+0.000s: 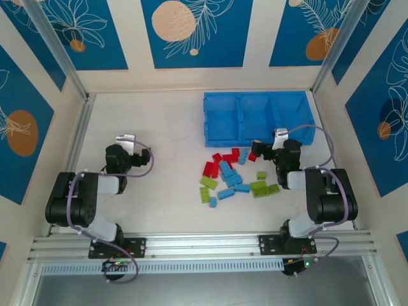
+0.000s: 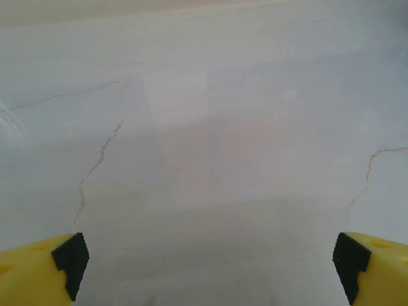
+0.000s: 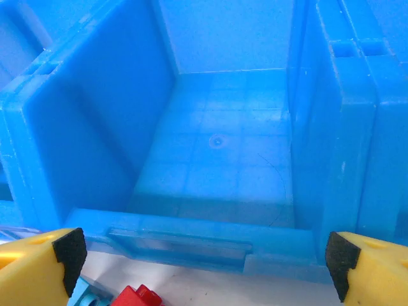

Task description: Sort the legos into containers by color

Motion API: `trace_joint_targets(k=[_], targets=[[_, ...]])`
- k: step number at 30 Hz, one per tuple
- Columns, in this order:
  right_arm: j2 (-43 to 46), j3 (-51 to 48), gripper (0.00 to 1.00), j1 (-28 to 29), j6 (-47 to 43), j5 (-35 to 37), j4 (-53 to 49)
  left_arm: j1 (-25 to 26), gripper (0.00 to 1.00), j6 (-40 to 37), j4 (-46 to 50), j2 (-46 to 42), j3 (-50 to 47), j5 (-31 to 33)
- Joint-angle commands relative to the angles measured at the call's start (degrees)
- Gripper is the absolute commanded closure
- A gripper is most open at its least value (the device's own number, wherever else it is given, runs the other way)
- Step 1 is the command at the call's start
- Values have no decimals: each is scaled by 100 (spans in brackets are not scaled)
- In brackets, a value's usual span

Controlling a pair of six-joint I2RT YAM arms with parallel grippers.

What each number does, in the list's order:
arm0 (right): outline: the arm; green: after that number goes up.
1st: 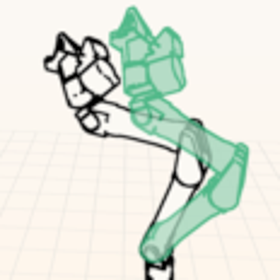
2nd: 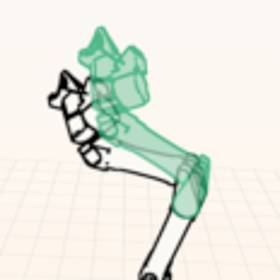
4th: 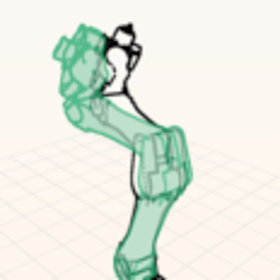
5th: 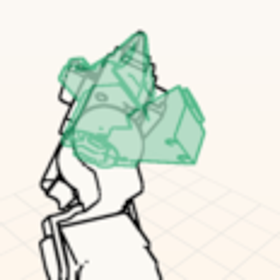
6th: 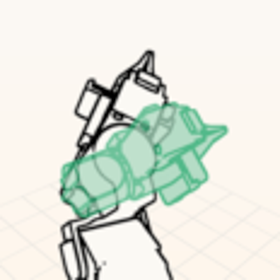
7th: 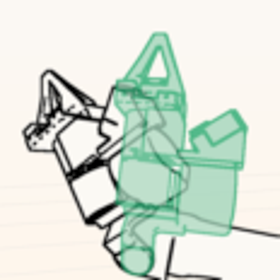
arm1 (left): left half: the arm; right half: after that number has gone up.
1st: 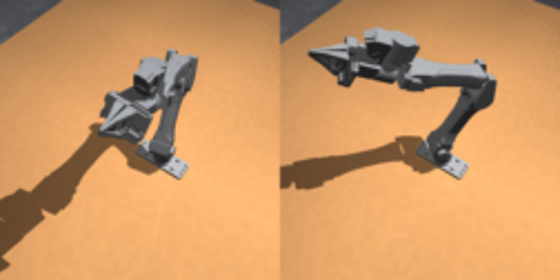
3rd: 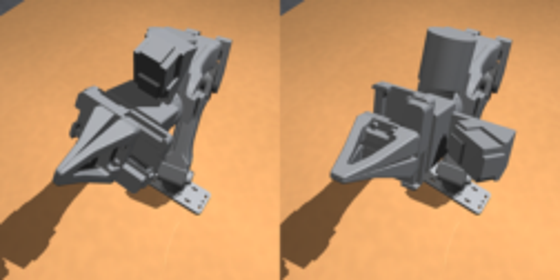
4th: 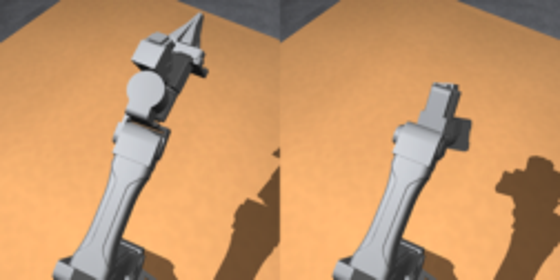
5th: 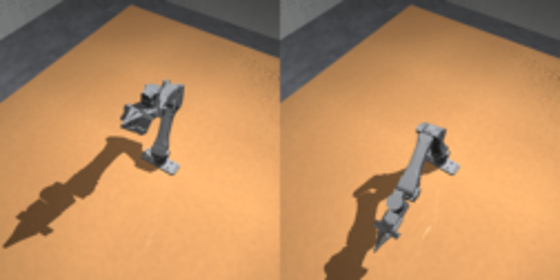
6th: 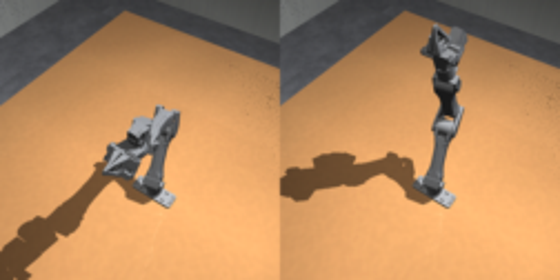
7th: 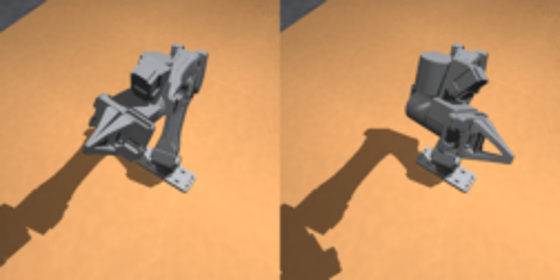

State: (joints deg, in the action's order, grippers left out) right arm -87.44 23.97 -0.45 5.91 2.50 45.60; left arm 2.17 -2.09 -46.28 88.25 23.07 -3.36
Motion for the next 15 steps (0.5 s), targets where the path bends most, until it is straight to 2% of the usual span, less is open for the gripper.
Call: trace_joint_targets(k=[1,15], targets=[[12,-8,1,-34,-20,-98,76,20,0,-73,-181,-9,-22,37],[16,-32,1,-34,-22,-85,115,15,0,-69,-185,-18,-30,37]])
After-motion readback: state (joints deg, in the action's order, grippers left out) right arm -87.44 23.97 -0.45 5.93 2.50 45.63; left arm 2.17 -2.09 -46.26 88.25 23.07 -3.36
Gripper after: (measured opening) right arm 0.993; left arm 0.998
